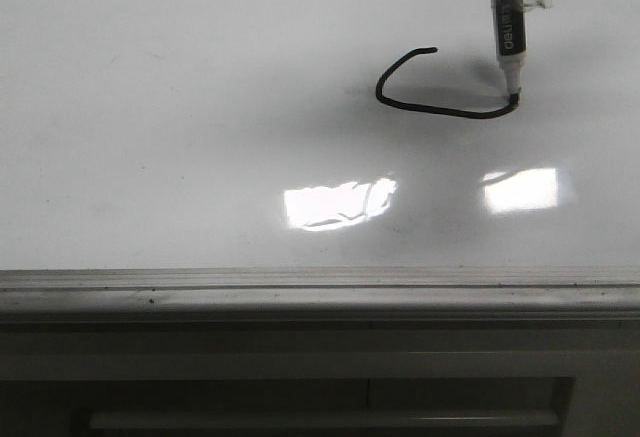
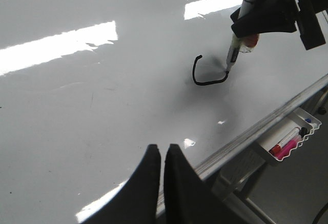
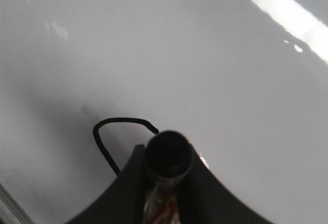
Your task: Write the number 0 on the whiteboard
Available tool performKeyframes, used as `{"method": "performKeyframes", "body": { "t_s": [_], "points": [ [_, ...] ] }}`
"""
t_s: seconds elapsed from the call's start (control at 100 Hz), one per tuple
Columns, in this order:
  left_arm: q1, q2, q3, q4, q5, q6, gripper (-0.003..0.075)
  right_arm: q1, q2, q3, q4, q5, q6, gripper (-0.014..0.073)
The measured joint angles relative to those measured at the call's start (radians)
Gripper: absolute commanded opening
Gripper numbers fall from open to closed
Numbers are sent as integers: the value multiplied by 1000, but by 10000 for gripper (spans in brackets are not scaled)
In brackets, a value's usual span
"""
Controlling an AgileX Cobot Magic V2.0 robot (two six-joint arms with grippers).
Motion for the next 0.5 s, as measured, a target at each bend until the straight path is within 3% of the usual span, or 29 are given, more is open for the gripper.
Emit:
{"method": "performKeyframes", "body": {
  "t_s": [0.5],
  "points": [
    [0,0,0,-8,-5,0,-20,2,8,3,-29,-42,8,-47]
  ]
}}
